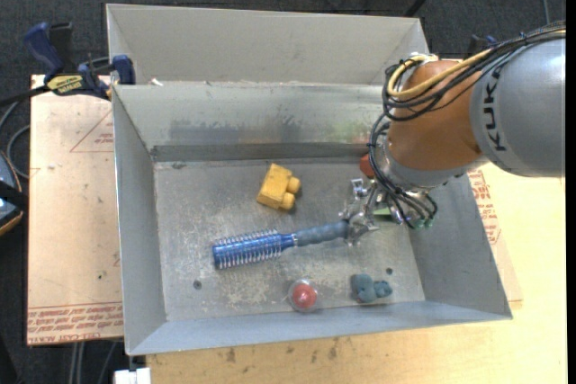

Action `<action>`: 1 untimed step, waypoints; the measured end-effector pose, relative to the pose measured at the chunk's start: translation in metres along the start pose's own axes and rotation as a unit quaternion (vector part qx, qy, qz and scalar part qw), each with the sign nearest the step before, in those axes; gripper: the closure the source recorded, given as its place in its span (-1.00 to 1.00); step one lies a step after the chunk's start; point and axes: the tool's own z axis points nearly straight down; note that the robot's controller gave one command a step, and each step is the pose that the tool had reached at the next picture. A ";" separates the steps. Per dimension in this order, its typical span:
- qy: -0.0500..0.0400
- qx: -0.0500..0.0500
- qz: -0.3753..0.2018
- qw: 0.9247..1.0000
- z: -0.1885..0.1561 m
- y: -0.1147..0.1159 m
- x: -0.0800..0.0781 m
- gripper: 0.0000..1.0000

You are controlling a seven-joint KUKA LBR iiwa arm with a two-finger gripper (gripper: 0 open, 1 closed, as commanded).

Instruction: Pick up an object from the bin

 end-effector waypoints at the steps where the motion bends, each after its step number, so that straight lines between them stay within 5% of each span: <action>1: -0.008 0.002 -0.045 0.999 -0.136 0.002 -0.005 1.00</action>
Offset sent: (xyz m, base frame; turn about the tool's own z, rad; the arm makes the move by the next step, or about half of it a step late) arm 0.0029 0.0021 0.1319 -0.0920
